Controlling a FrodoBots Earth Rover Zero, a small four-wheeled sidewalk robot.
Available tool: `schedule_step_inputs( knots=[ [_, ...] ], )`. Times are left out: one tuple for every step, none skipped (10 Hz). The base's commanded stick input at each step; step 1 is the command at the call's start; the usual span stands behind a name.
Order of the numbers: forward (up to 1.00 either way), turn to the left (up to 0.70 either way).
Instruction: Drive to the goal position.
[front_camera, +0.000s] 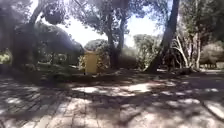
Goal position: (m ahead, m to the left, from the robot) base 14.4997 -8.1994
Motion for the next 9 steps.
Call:
schedule_step_inputs(
  knots=[
    [0.7,-0.35],
    [0.7,-0.35],
    [0.7,-0.35],
    [0.7,-0.35],
    [0.7,-0.35],
    [0.7,-0.35],
    [0.7,-0.35],
    [0.7,-0.35],
    [0.7,-0.35]
  ],
)
